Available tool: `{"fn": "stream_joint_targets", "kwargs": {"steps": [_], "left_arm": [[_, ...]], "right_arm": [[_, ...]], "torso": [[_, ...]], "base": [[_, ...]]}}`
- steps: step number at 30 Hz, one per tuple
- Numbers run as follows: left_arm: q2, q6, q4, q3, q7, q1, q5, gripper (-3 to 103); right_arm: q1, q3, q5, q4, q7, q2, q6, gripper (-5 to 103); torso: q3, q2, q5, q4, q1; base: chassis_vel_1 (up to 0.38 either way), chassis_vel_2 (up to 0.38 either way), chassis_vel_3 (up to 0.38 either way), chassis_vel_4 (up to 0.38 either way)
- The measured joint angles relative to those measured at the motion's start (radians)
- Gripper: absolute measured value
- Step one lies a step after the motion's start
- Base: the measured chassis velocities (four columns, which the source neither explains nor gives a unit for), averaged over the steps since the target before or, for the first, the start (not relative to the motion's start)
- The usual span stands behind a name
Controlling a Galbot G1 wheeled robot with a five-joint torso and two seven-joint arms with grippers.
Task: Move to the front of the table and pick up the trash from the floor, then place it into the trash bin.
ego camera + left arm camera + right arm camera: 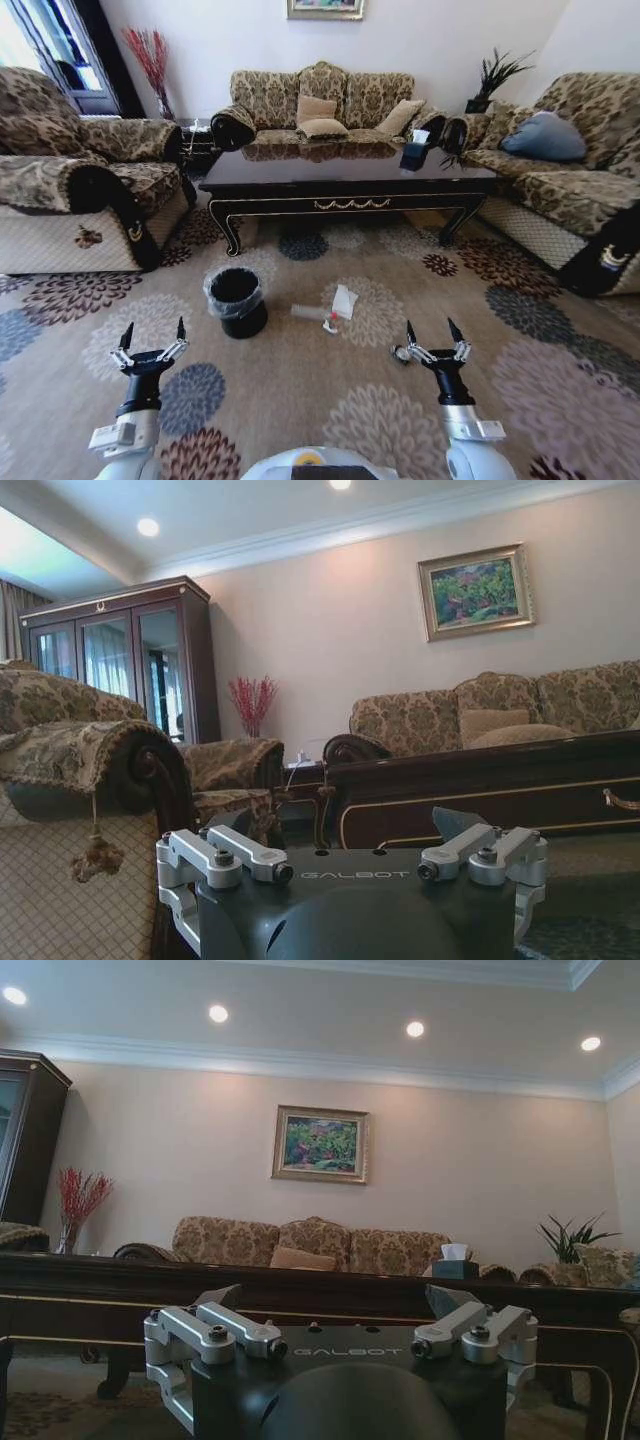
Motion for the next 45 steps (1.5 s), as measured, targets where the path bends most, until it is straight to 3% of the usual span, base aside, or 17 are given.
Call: {"fn": "stream_joint_targets", "kwargs": {"steps": [26, 39, 45], "left_arm": [[0.003, -0.002, 0.004, -0.001, 0.004, 0.001, 0.000, 100], [0.006, -0.001, -0.003, 0.000, -0.009, 0.006, 0.003, 100], [0.027, 0.092, -0.054, 0.019, -0.075, 0.001, -0.022, 100]], "right_arm": [[0.005, -0.003, -0.024, -0.011, -0.012, 0.002, 0.001, 100], [0.004, -0.001, -0.023, -0.007, -0.015, 0.003, 0.029, 100], [0.002, 0.000, -0.033, -0.008, -0.002, 0.005, 0.030, 100]], "torso": [[0.000, 0.001, -0.0001, -0.0002, -0.001], [0.000, 0.000, -0.0001, 0.0000, 0.000], [0.000, 0.001, 0.0000, -0.0002, 0.000]], "base": [[-0.015, 0.006, 0.004, -0.009], [-0.136, 0.137, 0.137, -0.125], [-0.006, 0.016, 0.002, -0.006]]}}
